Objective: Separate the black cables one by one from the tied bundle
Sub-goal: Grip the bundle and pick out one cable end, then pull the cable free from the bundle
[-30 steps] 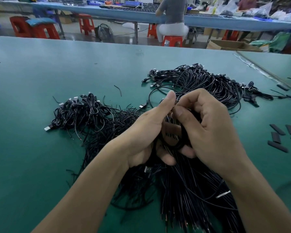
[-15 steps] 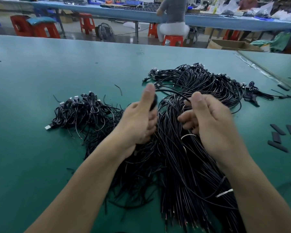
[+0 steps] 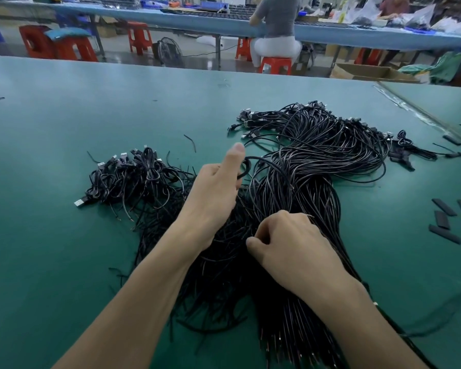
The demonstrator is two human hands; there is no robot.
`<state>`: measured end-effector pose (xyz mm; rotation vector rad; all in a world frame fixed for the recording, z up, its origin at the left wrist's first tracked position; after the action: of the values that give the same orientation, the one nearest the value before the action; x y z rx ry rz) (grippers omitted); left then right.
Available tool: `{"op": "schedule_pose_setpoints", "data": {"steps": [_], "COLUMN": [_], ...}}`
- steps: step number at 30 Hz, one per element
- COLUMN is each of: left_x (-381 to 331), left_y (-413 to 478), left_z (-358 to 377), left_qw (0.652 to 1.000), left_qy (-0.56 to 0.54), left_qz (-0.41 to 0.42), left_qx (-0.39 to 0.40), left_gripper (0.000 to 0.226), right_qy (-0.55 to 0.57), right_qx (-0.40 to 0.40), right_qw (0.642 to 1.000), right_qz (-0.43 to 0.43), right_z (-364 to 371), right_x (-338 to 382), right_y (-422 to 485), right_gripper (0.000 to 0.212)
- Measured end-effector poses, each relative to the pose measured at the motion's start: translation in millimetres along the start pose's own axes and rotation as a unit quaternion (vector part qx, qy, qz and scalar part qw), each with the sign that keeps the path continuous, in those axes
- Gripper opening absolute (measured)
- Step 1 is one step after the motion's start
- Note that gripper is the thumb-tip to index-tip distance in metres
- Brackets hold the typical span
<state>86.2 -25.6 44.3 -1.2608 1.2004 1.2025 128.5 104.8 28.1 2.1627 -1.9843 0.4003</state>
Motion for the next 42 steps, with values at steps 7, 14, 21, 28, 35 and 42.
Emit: {"op": "schedule_pose_setpoints", "data": {"steps": [7, 14, 21, 28, 35, 42], "left_x": [-5.1, -18.5, -17.2, -14.3, -9.2, -3.5], "left_y": [-1.1, -14.7, -22.3, -16.7, -10.3, -6.5], "left_z": [-1.3, 8.3, 18.3, 16.6, 15.3, 9.9], "left_qw": [0.994, 0.979, 0.977, 0.981, 0.992, 0.996], "left_qy": [-0.077, -0.136, -0.061, -0.154, -0.111, 0.018], "left_qz": [0.072, 0.083, 0.039, 0.007, 0.05, 0.041], "left_qx": [-0.024, 0.123, 0.203, 0.117, 0.029, 0.073], "left_gripper": [0.058, 0.061, 0.065, 0.051, 0.061, 0.06], "right_qy": [0.045, 0.191, 0.312, 0.276, 0.151, 0.057], "right_qx": [0.005, -0.269, -0.317, -0.244, -0.257, -0.288], "right_qw": [0.999, 0.941, 0.881, 0.908, 0.928, 0.922], "right_qz": [0.013, -0.077, -0.164, -0.199, -0.224, -0.252], "right_z": [-26.7, -56.4, -49.2, -47.6, -42.0, -44.3], "right_x": [-5.1, -19.7, -14.1, -16.3, -1.1, 2.9], "right_y": [-5.0, -3.9, 2.2, 2.8, -4.3, -10.3], "right_gripper": [0.018, 0.015, 0.014, 0.01, 0.01, 0.019]}}
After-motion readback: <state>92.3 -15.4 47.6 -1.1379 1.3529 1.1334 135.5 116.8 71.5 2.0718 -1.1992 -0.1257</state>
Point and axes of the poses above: each hand's wrist, its own y-axis towards the middle knuckle, its own z-axis out of the palm, x = y × z, the point moved 1 cm from there along y, towards the middle knuckle, and after that the axes turned 5 degrees about -y, right-handed, at the moved point
